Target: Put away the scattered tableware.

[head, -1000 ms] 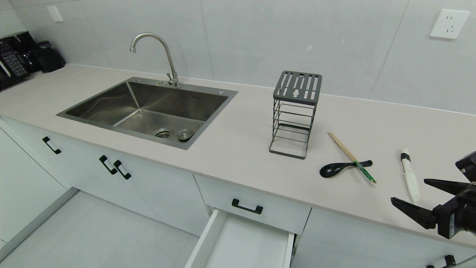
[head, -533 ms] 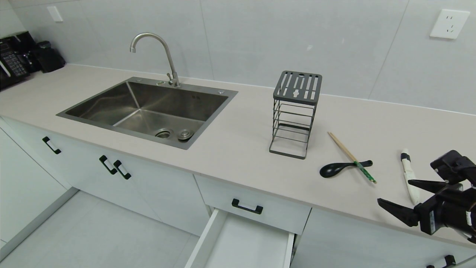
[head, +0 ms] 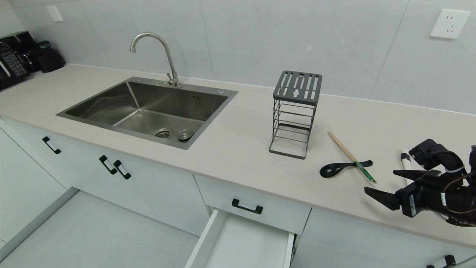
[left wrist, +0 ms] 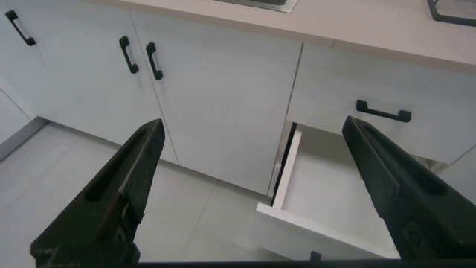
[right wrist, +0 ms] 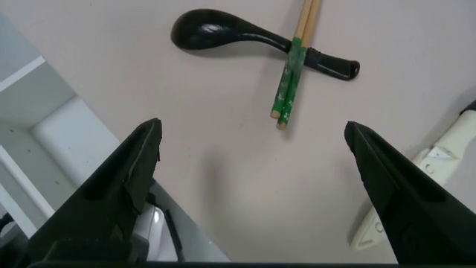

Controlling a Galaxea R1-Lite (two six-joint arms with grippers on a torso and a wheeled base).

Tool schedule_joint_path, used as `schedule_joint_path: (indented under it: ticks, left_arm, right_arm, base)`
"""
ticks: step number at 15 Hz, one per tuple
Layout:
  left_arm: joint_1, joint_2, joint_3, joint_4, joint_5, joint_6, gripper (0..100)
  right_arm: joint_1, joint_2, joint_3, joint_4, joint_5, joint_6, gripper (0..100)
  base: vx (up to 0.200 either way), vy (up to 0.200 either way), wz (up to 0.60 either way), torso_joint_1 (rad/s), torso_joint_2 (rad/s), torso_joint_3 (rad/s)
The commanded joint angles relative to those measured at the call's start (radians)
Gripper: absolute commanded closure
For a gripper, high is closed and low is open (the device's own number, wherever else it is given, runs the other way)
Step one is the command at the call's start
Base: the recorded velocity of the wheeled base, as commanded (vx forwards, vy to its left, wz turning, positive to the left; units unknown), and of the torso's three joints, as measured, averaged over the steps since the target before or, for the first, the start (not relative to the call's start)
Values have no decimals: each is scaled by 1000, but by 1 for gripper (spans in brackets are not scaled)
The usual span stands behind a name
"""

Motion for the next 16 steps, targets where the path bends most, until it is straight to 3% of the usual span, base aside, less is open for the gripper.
schedule_joint_path:
  ticks: [1, 16]
  left_arm:
    - [0, 1, 0, 0, 0, 0, 0]
    - [0, 1, 0, 0, 0, 0, 0]
  right_arm:
    - [0, 88, -58, -1, 1, 7, 0]
    - [8, 330, -216, -73, -50, 80, 0]
  base:
    - [0, 0, 0, 0, 0, 0]
    - [0, 0, 0, 0, 0, 0]
